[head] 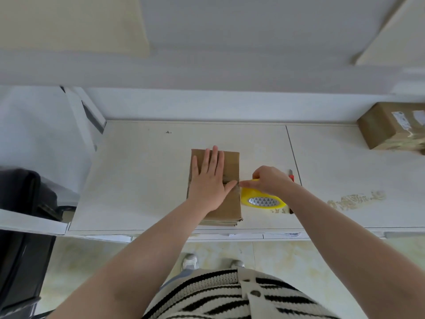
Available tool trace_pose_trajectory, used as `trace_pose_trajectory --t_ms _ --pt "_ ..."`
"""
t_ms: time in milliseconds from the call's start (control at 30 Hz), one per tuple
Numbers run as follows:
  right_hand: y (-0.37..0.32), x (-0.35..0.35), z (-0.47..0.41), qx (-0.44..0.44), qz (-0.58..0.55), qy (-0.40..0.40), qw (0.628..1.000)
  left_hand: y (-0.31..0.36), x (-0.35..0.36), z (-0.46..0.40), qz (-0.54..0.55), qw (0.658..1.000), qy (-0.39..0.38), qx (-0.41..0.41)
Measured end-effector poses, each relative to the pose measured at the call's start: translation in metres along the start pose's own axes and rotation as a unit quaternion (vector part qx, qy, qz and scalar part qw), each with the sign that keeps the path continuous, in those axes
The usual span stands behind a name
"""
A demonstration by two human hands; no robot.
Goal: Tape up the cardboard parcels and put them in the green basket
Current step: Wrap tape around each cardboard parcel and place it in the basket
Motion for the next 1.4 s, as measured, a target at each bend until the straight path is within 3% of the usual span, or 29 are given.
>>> trace_pose_trajectory --t_ms 133,333,633,833,1000,1133,1267,1333,1400 --pt "-0.007 -0.003 0.002 -0.034 -0.05 -0.018 0.998 -0.011 0.005 0.002 0.029 1.0 -0.001 -0.003" --pt "-0.05 -0.034 0.016 -0.137 -0.14 -0.061 0.979 -0.062 0.008 0.009 0.217 0.975 -0.005 -0.042" --pt "-0.103 -0.059 0.031 -0.145 0.015 0.028 0.989 -0.077 0.01 0.015 0.279 0.959 -0.012 -0.045" --pt "-0.133 -0.05 0.041 -0.198 -0.051 0.002 0.979 -0.097 0.012 0.018 0.422 0.887 -0.043 -0.183" --pt "-0.146 -0.049 0.044 -0.209 -0.043 -0.064 0.975 -0.099 0.011 0.024 0.458 0.874 -0.028 -0.16" --pt "-0.173 -0.054 0.046 -0.236 0.068 0.01 0.969 -0.098 0.006 0.024 0.47 0.869 -0.035 -0.147" --pt "-0.173 -0.059 0.045 -0.229 0.19 0.064 0.952 -0.112 0.016 0.035 0.592 0.792 -0.061 -0.135" --pt "-0.166 -0.054 0.042 -0.212 0.188 0.061 0.957 -0.118 0.024 0.038 0.628 0.762 -0.088 -0.129" --pt "-0.159 -0.049 0.038 -0.191 0.117 0.042 0.974 -0.122 0.031 0.04 0.676 0.719 -0.096 -0.132"
Point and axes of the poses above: each hand's wrist, its own z-axis away from the middle knuckle, its own x-axis out of the palm, y = z × x, the point moved 9 cm from there along -z, towards the middle knuckle, and after that the axes turned 12 degrees about -z, right-handed, at the moved point
